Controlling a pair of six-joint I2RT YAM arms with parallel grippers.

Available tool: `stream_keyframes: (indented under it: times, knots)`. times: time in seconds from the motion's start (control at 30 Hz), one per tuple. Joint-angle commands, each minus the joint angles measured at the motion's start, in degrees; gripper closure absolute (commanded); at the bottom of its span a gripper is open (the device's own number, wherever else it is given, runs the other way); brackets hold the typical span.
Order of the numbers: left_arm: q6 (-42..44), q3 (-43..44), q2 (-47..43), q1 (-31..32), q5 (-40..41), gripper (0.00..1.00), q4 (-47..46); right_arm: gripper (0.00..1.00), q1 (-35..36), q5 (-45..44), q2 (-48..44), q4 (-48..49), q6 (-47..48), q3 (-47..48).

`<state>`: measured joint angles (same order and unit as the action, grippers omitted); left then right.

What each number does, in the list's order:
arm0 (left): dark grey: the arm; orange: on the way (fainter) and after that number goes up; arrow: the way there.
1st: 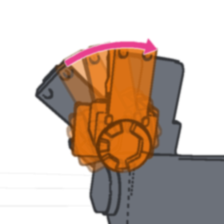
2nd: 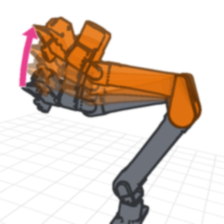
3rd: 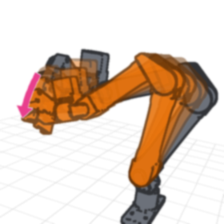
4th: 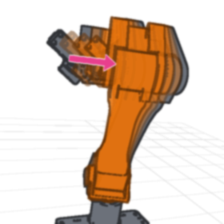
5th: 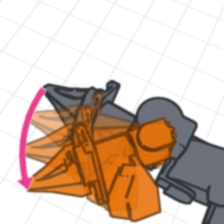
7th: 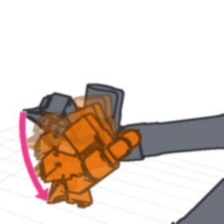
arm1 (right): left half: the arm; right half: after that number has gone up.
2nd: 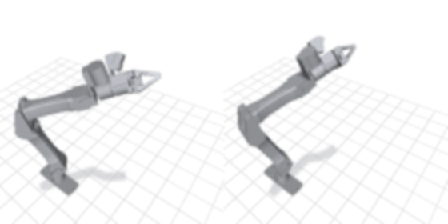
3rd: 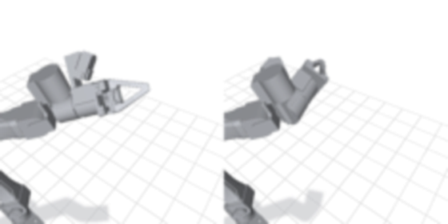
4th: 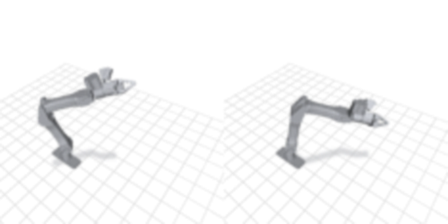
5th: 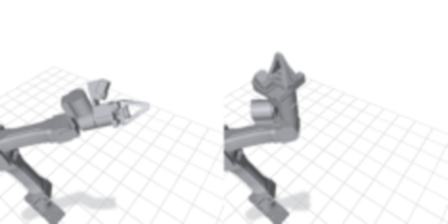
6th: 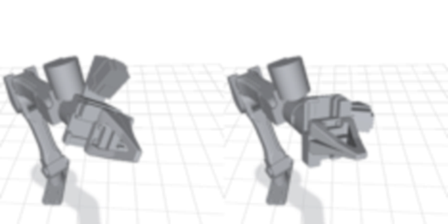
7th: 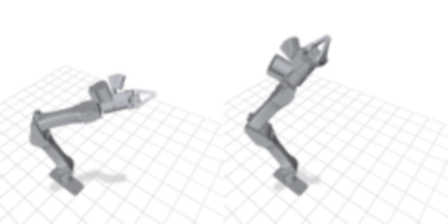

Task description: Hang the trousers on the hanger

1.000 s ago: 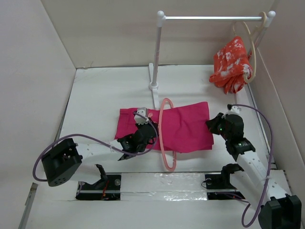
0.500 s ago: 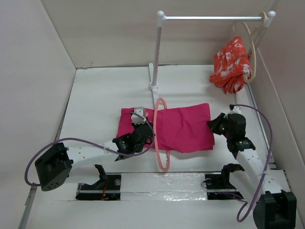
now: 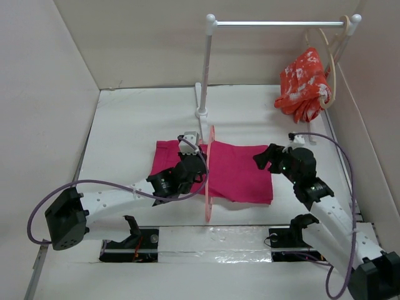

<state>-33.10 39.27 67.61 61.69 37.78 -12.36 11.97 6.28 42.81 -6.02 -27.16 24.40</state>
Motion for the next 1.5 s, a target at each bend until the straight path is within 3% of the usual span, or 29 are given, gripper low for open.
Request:
stream_keyframes:
  times: [0.0, 0.07, 0.13, 0.23, 0.33, 0.6, 0.73, 1.07, 1.27, 1.4, 1.47]
  knots:
    - [3.0, 6.2, -2.5, 1.3, 2.6, 1.00, -3.9, 0.21, 11.4, -1.9, -2.3, 2.2, -3.5, 3.9]
    - [3.8, 7.8, -2.3, 3.1, 3.8, 1.00, -4.7, 0.21, 19.1, -5.8, -2.0, 7.9, -9.3, 2.4]
    - [5.3, 9.7, -1.4, 4.2, 5.7, 1.00, -4.3, 0.21, 31.1, -12.0, -0.1, 14.3, -12.8, 1.6]
    - [6.0, 13.0, -0.7, 4.8, 6.3, 1.00, -2.8, 0.21, 44.0, -20.5, 8.0, 18.4, -17.6, 4.4]
    - [6.2, 13.7, -1.2, 4.8, 6.2, 1.00, -3.0, 0.21, 49.7, -24.0, 12.1, 20.9, -19.2, 7.1]
    - [7.9, 16.1, -2.8, 5.4, 6.3, 1.00, -1.9, 0.30, 52.6, -23.5, 18.7, 31.2, -22.1, 6.3]
    - [8.4, 15.1, -3.5, 5.4, 6.6, 1.00, -3.6, 0.35, 56.6, -30.6, 14.9, 23.9, -21.5, 8.4]
    - [8.9, 16.0, -3.3, 5.4, 6.4, 1.00, -3.9, 0.31, 59.0, -33.7, 11.3, 21.9, -21.7, 8.7]
    - [8.3, 17.7, -2.9, 5.4, 4.3, 1.00, -3.9, 0.30, 59.0, -33.5, 20.2, 22.6, -21.9, 12.7]
    - [7.5, 18.7, -3.2, 5.4, 2.6, 1.00, -2.6, 0.41, 59.0, -32.4, 25.2, 27.9, -21.0, 13.9]
    - [7.3, 18.7, -4.3, 5.4, 1.1, 1.00, -2.3, 0.52, 59.0, -32.1, 26.1, 30.3, -20.8, 14.2]
